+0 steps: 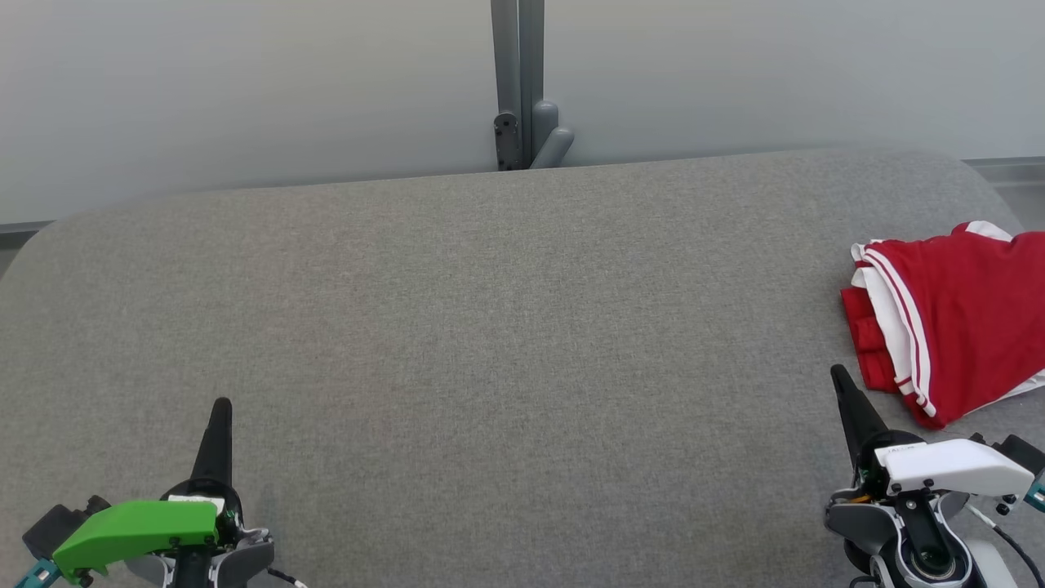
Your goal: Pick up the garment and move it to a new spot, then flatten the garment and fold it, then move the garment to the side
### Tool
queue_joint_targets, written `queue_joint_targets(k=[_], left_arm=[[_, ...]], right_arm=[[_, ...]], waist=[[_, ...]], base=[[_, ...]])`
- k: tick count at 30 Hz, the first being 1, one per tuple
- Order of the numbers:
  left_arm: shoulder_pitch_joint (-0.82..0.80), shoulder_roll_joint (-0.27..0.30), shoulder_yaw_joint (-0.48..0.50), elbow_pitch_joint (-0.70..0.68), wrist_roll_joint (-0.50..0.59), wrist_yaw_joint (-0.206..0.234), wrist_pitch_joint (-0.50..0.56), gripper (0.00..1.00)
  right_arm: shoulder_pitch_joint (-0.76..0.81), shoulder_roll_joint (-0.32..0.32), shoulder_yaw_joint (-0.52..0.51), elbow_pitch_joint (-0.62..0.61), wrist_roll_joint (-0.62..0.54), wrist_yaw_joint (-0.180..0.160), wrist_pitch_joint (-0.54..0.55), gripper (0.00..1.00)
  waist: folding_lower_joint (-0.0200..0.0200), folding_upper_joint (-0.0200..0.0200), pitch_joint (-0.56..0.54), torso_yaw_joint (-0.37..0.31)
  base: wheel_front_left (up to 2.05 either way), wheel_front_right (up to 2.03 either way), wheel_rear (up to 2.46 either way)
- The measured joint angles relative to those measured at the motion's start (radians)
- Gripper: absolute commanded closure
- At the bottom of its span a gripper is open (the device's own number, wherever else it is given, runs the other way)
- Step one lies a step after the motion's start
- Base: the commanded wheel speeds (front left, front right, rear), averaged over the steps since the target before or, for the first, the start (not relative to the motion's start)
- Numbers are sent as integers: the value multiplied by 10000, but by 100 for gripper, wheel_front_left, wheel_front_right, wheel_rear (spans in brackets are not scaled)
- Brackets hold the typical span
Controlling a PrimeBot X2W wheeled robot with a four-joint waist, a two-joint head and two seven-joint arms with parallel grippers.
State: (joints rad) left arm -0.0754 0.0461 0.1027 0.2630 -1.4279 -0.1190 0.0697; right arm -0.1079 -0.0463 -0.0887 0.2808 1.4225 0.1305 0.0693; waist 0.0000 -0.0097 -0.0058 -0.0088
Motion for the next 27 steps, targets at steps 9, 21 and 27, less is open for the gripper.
queue_joint_targets(k=[9,21,27], left_arm=[[-140,4,73,-38,-681,-38,171,100],[-241,6,174,-92,-1488,-77,364,100],[-305,8,205,-123,-1822,-100,445,100]], right_arm=[[-31,-6,-65,-67,694,0,174,100],[-104,-12,-161,-138,1570,0,370,100],[-160,-13,-188,-173,1860,0,449,100]], waist=[[0,0,31,31],[0,0,73,73],[0,0,88,89]], base=[[0,0,0],[0,0,0],[0,0,0]])
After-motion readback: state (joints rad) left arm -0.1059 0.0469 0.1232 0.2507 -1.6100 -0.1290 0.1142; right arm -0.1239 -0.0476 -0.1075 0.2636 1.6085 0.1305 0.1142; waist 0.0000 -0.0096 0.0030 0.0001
